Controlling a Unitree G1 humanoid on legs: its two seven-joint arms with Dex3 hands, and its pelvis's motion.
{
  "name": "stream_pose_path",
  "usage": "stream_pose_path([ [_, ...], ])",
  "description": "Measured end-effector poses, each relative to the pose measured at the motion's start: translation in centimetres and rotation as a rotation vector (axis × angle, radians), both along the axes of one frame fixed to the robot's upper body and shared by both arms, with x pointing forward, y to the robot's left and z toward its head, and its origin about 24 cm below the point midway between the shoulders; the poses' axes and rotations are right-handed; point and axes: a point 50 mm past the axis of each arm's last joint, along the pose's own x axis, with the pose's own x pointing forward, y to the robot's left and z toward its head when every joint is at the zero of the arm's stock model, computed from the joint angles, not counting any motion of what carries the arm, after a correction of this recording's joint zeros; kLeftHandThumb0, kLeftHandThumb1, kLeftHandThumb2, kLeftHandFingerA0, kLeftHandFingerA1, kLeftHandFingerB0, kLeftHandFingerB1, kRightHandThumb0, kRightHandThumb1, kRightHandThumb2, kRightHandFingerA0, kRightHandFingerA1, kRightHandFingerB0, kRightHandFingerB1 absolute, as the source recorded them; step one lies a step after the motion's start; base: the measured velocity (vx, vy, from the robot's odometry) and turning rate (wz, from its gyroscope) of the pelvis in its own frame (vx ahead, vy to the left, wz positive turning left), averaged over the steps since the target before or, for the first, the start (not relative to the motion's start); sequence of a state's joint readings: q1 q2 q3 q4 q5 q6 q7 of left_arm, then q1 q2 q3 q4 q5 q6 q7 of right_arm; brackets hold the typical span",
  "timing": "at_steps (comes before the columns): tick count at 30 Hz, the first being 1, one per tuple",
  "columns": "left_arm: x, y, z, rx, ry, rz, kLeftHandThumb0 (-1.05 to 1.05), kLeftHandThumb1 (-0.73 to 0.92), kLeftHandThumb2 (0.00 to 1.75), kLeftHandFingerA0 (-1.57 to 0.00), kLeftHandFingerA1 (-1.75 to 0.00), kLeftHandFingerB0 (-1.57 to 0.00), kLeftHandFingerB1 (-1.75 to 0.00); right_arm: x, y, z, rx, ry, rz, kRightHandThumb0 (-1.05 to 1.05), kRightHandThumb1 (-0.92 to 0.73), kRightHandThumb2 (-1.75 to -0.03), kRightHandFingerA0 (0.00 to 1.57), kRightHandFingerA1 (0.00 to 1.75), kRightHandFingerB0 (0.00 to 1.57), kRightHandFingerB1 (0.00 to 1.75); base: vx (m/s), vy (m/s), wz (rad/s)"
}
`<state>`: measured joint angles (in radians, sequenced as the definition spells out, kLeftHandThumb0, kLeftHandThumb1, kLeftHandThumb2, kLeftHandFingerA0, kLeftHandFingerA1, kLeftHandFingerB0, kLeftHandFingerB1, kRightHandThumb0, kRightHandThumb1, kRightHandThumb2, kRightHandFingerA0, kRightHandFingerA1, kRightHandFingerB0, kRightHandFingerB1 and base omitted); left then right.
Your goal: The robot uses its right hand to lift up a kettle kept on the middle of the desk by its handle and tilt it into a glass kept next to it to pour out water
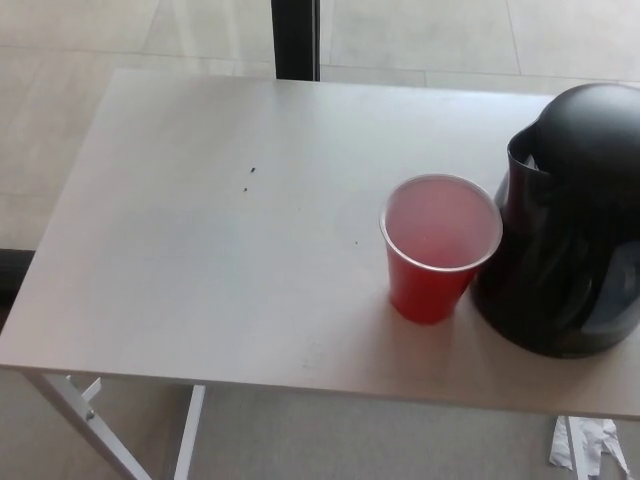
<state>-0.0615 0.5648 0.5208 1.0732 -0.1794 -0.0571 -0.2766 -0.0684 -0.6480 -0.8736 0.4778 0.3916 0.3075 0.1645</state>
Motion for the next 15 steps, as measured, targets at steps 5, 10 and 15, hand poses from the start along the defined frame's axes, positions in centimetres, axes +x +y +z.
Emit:
stream_pose_path([
  [5, -0.1, 0.0, -0.1, -0.006, 0.001, -0.001, -1.05, 0.37, 0.87, -0.57, -0.6, -0.33, -1.15, 3.8, 2.9, 2.5, -0.114, -0.004, 0.207, -0.58, -0.52, -0.57, 0.52, 0.37, 0.14, 0.28, 0.0, 0.0, 0.0],
  [10, -0.1, 0.0, 0.0, -0.004, 0.005, -0.011, -0.35, -0.23, 0.76, -0.5, -0.67, -0.43, -0.84, 8.3, 7.5, 4.1, -0.187, -0.003, 0.452, -0.49, -0.5, -0.58, 0.09, 0.27, 0.12, 0.24, 0.0, 0.0, 0.0],
  [15, -0.1, 0.1, 0.1, 0.005, 0.015, -0.022, -1.05, 0.22, 1.09, -0.63, -0.42, -0.18, -1.33, 10.5, 10.1, 4.3, -0.188, 0.025, 0.601, -0.53, -0.49, -0.57, 0.09, 0.29, 0.14, 0.27, 0.0, 0.0, 0.0],
])
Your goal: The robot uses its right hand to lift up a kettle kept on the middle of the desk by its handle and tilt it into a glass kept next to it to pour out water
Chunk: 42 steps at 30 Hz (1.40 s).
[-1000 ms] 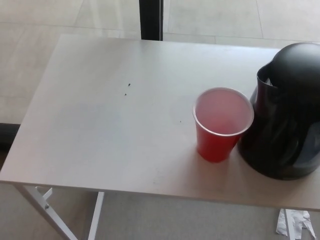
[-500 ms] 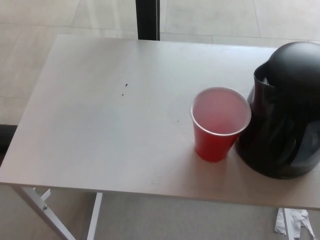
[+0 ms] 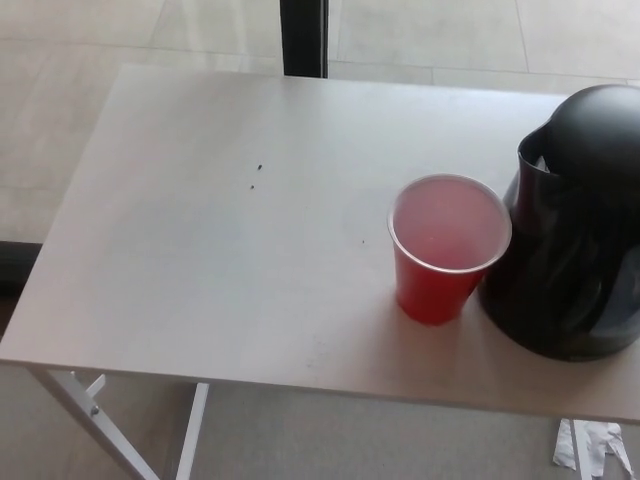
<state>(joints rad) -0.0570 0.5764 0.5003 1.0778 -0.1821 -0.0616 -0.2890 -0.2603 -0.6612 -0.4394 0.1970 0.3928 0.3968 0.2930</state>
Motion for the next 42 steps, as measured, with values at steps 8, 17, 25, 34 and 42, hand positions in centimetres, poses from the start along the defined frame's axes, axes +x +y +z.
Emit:
stream_pose_path([
  [8, 0.2, -0.1, 0.0, 0.001, 0.003, -0.013, -0.33, -0.29, 0.73, -0.56, -0.69, -0.53, -0.89, 1.4, 1.7, -0.8, -0.026, 0.085, 0.076, -0.33, -0.33, -0.9, 0.01, 0.49, 0.0, 0.48, 0.0, 0.0, 0.0],
  [17, 0.2, 0.0, 0.0, 0.003, 0.008, -0.019, -1.05, 0.16, 1.12, -0.7, -0.35, -0.22, -1.41, 2.1, 1.7, -3.0, -0.161, 0.225, 0.075, -0.64, -0.4, -0.73, 0.2, 0.49, 0.08, 0.36, 0.0, 0.0, 0.0],
  [25, 0.1, 0.0, 0.1, 0.011, 0.014, -0.028, -1.05, 0.26, 1.04, -0.65, -0.53, -0.45, -1.09, 2.7, 1.8, -3.0, -0.259, 0.245, 0.082, -0.63, -0.37, -0.73, 0.2, 0.48, 0.13, 0.38, 0.0, 0.0, 0.0],
  [34, 0.3, -0.1, 0.2, 0.022, 0.018, -0.047, -0.33, -0.25, 0.75, -0.55, -0.7, -0.61, -0.9, 3.9, 3.6, -3.2, -0.238, 0.184, 0.071, -0.51, -0.41, -0.72, 0.32, 0.51, 0.19, 0.4, 0.0, 0.0, 0.0],
  [42, 0.5, -0.2, 0.2, 0.028, 0.019, -0.063, -0.34, -0.23, 0.76, -0.54, -0.68, -0.58, -0.89, 5.4, 4.1, -2.6, -0.245, 0.139, 0.011, -0.5, -0.39, -0.71, 0.46, 0.58, 0.2, 0.41, 0.0, 0.0, 0.0],
])
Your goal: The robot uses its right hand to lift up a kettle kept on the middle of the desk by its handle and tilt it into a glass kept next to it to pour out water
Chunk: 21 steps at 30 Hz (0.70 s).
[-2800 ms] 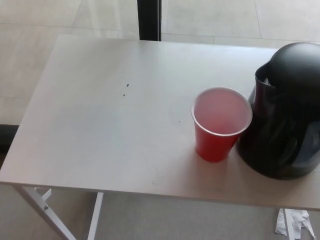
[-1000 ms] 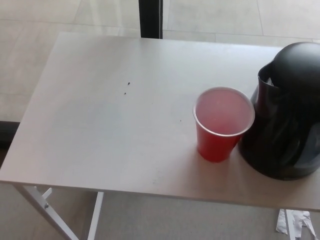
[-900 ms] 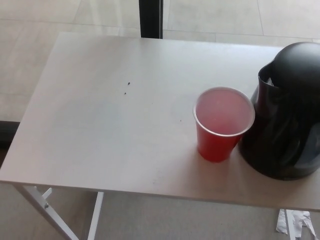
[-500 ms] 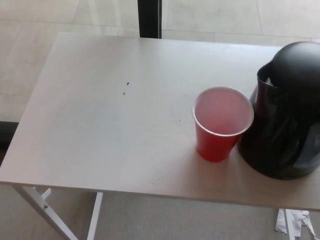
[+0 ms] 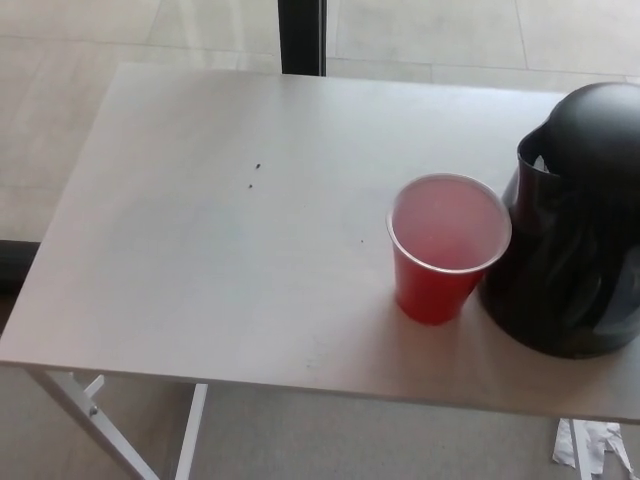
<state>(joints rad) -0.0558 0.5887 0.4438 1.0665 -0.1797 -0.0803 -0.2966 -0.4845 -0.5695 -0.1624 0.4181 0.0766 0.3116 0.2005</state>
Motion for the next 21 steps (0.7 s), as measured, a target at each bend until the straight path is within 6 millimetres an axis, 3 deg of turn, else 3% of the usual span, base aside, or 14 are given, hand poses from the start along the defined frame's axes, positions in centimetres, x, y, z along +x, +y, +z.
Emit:
stream_pose_path([
  [1, 0.1, 0.0, 0.0, 0.001, -0.001, -0.002, -1.05, 0.25, 1.07, -0.61, -0.49, -0.37, -1.19, 0.1, 0.0, -0.1, 0.006, 0.001, -0.007, -0.4, -0.49, -0.55, 0.43, 0.48, 0.28, 0.31, 0.0, 0.0, 0.0],
  [2, 0.1, 0.0, 0.0, 0.002, -0.002, -0.005, -1.05, 0.25, 1.07, -0.61, -0.49, -0.37, -1.19, 0.3, 0.1, -0.4, 0.014, 0.004, -0.015, -0.4, -0.49, -0.55, 0.43, 0.48, 0.28, 0.31, 0.0, 0.0, 0.0],
  [3, 0.3, -0.1, 0.1, 0.003, -0.003, -0.01, -0.33, -0.21, 0.77, -0.54, -0.68, -0.6, -0.88, 0.4, 0.1, -0.8, 0.02, 0.014, -0.028, -0.37, -0.49, -0.55, 0.49, 0.49, 0.31, 0.32, 0.0, 0.0, 0.0],
  [8, 0.5, -0.2, 0.2, 0.008, -0.008, -0.021, -0.34, -0.22, 0.76, -0.53, -0.69, -0.61, -0.89, 0.7, 0.8, -1.6, -0.016, 0.021, -0.023, -0.27, -0.55, -0.57, 0.89, 0.6, 0.49, 0.42, 0.0, 0.0, 0.0],
  [9, 0.5, -0.2, 0.2, 0.008, -0.009, -0.024, -1.05, 0.27, 1.13, -0.63, -0.5, -0.42, -1.16, 0.8, 1.1, -1.7, -0.024, 0.007, -0.021, -0.24, -0.62, -0.59, 1.04, 0.8, 0.5, 0.41, 0.0, 0.0, 0.0],
  [11, 0.6, -0.2, 0.2, 0.01, -0.008, -0.03, -1.05, 0.27, 1.13, -0.66, -0.51, -0.38, -1.23, 0.9, 1.4, -1.9, -0.044, -0.009, -0.02, -0.21, -0.75, -0.62, 1.11, 1.06, 0.59, 0.43, 0.0, 0.0, 0.0],
  [12, 0.7, -0.3, 0.2, 0.011, -0.005, -0.034, -0.35, -0.23, 0.76, -0.58, -0.71, -0.52, -0.87, 0.9, 1.6, -1.9, -0.06, -0.02, -0.02, -0.11, -0.73, -0.73, 1.02, 1.3, 0.82, 0.57, 0.0, 0.0, 0.0],
  [13, 0.7, -0.3, 0.2, 0.011, -0.005, -0.036, -1.05, 0.24, 1.09, -0.66, -0.51, -0.3, -1.27, 0.9, 1.7, -2.0, -0.065, -0.026, -0.02, -0.07, -0.7, -0.78, 0.91, 1.49, 0.93, 0.59, 0.0, 0.0, 0.0],
  [15, 0.8, -0.3, 0.2, 0.011, -0.006, -0.039, -1.05, 0.24, 1.15, -0.7, -0.49, -0.26, -1.34, 0.9, 1.8, -2.0, -0.077, -0.04, -0.013, -0.1, -0.67, -0.8, 0.84, 1.33, 0.99, 0.67, 0.0, 0.0, 0.0],
  [16, 0.8, -0.4, 0.2, 0.012, -0.006, -0.041, -0.35, -0.22, 0.77, -0.59, -0.7, -0.52, -0.87, 1.0, 1.9, -2.1, -0.085, -0.045, -0.01, -0.07, -0.66, -0.82, 0.8, 0.99, 1.02, 0.71, 0.0, 0.0, 0.0],
  [17, 0.9, -0.4, 0.2, 0.013, -0.007, -0.044, -0.35, -0.23, 0.76, -0.58, -0.7, -0.54, -0.88, 1.0, 2.0, -2.1, -0.099, -0.048, -0.003, 0.02, -0.57, -1.1, 0.91, 1.26, 1.05, 1.09, 0.0, 0.0, 0.0],
  [19, 1.0, -0.4, 0.3, 0.014, -0.008, -0.047, -1.05, 0.25, 1.11, -0.66, -0.52, -0.34, -1.22, 1.0, 2.0, -2.1, -0.124, -0.054, 0.007, -0.04, -0.57, -1.14, 0.95, 1.34, 1.01, 1.18, 0.0, 0.0, 0.0],
  [20, 1.0, -0.4, 0.3, 0.014, -0.008, -0.049, -0.37, -0.22, 0.77, -0.57, -0.7, -0.51, -0.87, 1.0, 2.0, -2.1, -0.134, -0.056, 0.012, -0.1, -0.58, -1.12, 0.95, 1.45, 0.96, 1.29, 0.0, 0.0, 0.0],
  [21, 1.1, -0.5, 0.3, 0.015, -0.009, -0.051, -0.36, -0.23, 0.76, -0.57, -0.7, -0.52, -0.87, 1.0, 2.0, -2.1, -0.145, -0.058, 0.019, -0.1, -0.55, -1.13, 0.93, 1.53, 0.92, 1.36, 0.0, 0.0, 0.0],
])
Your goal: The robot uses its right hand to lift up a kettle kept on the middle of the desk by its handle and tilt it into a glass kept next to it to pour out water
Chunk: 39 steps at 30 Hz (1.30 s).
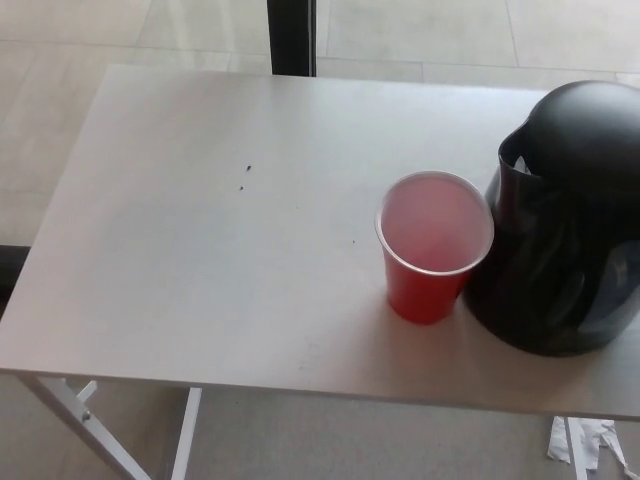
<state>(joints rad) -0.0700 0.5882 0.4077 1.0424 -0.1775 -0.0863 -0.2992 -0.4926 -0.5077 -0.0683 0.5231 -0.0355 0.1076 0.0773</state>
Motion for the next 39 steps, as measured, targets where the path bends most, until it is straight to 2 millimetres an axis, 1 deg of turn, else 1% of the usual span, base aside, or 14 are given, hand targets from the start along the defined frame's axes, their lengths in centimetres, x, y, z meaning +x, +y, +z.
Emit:
stream_pose_path([
  [2, 0.1, 0.0, 0.0, 0.001, -0.002, -0.003, -1.05, 0.25, 1.1, -0.65, -0.53, -0.34, -1.21, -0.1, 0.0, 0.0, -0.018, -0.003, 0.011, -0.08, -0.6, -1.08, 0.84, 1.66, 0.82, 1.45, 0.0, 0.0, 0.0],
  [9, 0.3, -0.1, 0.1, 0.005, -0.005, -0.012, -0.35, -0.23, 0.76, -0.57, -0.7, -0.5, -0.87, -0.4, 0.4, 0.2, -0.105, -0.017, 0.06, -0.15, -0.66, -0.83, 0.81, 1.74, 0.79, 1.45, 0.0, 0.0, 0.0],
  [11, 0.3, -0.1, 0.2, 0.005, -0.005, -0.012, -0.35, -0.23, 0.76, -0.57, -0.7, -0.51, -0.87, -0.6, 0.4, 0.2, -0.133, -0.025, 0.069, -0.13, -0.58, -1.0, 0.81, 1.75, 0.76, 1.52, 0.0, 0.0, 0.0],
  [12, 0.3, -0.1, 0.1, 0.005, -0.005, -0.012, -1.05, 0.22, 1.1, -0.68, -0.49, -0.38, -1.31, -0.7, 0.5, 0.2, -0.142, -0.029, 0.072, -0.12, -0.56, -1.05, 0.81, 1.75, 0.76, 1.49, 0.0, 0.0, 0.0],
  [22, 0.2, -0.1, 0.2, 0.001, -0.007, -0.012, -1.05, 0.24, 1.09, -0.65, -0.54, -0.3, -1.27, -1.0, 0.4, 0.7, -0.168, -0.085, 0.082, -0.21, -0.38, -1.34, 0.87, 1.75, 0.8, 1.66, 0.0, 0.0, 0.0],
  [24, 0.2, 0.0, 0.2, 0.001, -0.007, -0.012, -0.34, -0.23, 0.76, -0.57, -0.7, -0.56, -0.88, -1.0, 0.4, 0.7, -0.151, -0.104, 0.078, -0.24, -0.38, -1.32, 0.88, 1.75, 0.8, 1.67, 0.0, 0.0, 0.0],
  [26, 0.1, 0.0, 0.2, 0.0, -0.009, -0.01, -0.36, -0.23, 0.76, -0.57, -0.7, -0.5, -0.87, -1.0, 0.6, 0.8, -0.123, -0.129, 0.077, -0.28, -0.47, -1.19, 0.91, 1.75, 0.81, 1.66, 0.0, 0.0, 0.0],
  [27, 0.1, 0.0, 0.2, 0.0, -0.008, -0.011, -1.05, 0.21, 1.15, -0.67, -0.5, -0.19, -1.41, -1.0, 0.6, 0.8, -0.115, -0.141, 0.076, -0.31, -0.43, -1.2, 0.93, 1.75, 0.82, 1.71, 0.0, 0.0, 0.0],
  [31, 0.0, 0.0, 0.2, 0.002, -0.004, -0.012, -0.35, -0.23, 0.76, -0.58, -0.71, -0.52, -0.88, -0.9, 0.8, 1.2, -0.091, -0.195, 0.065, -0.28, -0.36, -1.37, 0.95, 1.75, 0.84, 1.66, 0.0, 0.0, 0.0],
  [32, 0.0, 0.0, 0.2, 0.002, -0.004, -0.012, -1.05, 0.15, 1.15, -0.66, -0.41, -0.11, -1.33, -0.9, 0.9, 1.3, -0.085, -0.211, 0.061, -0.28, -0.4, -1.39, 0.98, 1.72, 0.87, 1.54, 0.0, 0.0, 0.0],
  [34, -0.1, 0.0, 0.2, 0.002, -0.004, -0.013, -0.36, -0.22, 0.77, -0.56, -0.71, -0.56, -0.89, -0.9, 1.2, 1.6, -0.072, -0.247, 0.053, -0.27, -0.4, -1.39, 0.98, 1.72, 0.87, 1.54, 0.0, 0.0, 0.0],
  [36, 0.0, 0.1, 0.2, 0.002, -0.004, -0.015, -1.05, 0.09, 1.12, -0.59, -0.42, -0.12, -1.34, -0.9, 1.3, 2.0, -0.071, -0.276, 0.051, -0.25, -0.39, -1.31, 1.0, 1.72, 0.89, 1.55, 0.0, 0.0, 0.0],
  [37, 0.0, 0.1, 0.2, 0.001, -0.004, -0.015, -0.35, -0.25, 0.75, -0.55, -0.7, -0.55, -0.89, -0.8, 1.5, 2.4, -0.071, -0.296, 0.051, -0.26, -0.39, -1.29, 1.0, 1.72, 0.89, 1.55, 0.0, 0.0, 0.0],
  [39, 0.0, 0.1, 0.3, 0.001, -0.007, -0.015, -1.05, 0.26, 1.14, -0.67, -0.51, -0.31, -1.3, -0.7, 1.9, 3.1, -0.061, -0.33, 0.053, -0.31, -0.37, -1.37, 1.02, 1.67, 0.9, 1.51, 0.0, 0.0, 0.0],
])
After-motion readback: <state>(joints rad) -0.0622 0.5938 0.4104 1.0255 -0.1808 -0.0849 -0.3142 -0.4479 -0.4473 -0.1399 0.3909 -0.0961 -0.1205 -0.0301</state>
